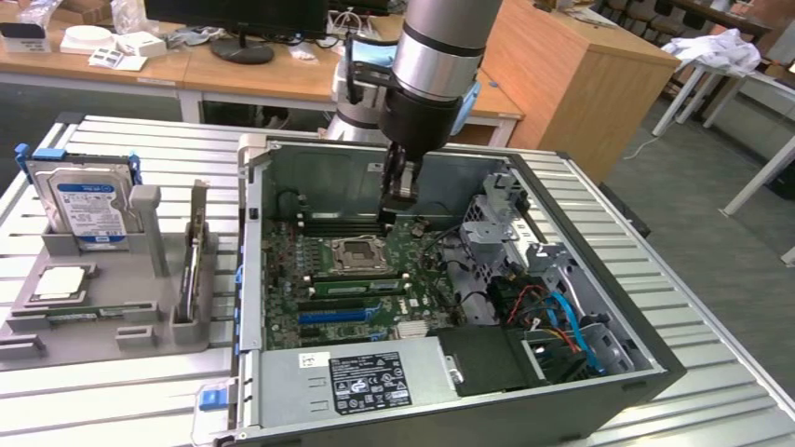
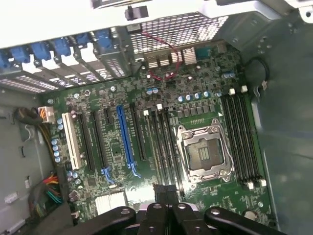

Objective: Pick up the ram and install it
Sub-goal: 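Press down the ram until it locks into place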

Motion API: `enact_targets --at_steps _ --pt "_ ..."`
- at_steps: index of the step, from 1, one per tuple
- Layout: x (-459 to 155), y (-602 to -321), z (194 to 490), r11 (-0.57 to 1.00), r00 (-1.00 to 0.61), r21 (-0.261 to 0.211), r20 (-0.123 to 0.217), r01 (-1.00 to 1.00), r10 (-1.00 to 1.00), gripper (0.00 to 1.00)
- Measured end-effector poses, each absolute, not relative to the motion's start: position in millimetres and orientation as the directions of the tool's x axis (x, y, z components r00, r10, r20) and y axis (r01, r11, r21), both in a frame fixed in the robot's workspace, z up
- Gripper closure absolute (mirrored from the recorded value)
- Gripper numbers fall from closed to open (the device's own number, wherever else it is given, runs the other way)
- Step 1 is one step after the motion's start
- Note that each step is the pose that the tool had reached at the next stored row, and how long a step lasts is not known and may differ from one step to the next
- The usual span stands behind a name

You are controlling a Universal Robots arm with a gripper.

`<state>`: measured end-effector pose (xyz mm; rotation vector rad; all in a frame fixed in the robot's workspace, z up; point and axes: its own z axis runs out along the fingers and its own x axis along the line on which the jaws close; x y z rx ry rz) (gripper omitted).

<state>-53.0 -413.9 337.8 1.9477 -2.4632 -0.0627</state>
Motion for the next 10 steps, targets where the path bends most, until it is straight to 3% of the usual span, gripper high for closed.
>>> enact_targets --at_steps 10 --pt "-53.1 -413.9 337.8 0.344 -0.345 0.032 -0.024 -0.938 -0.938 0.89"
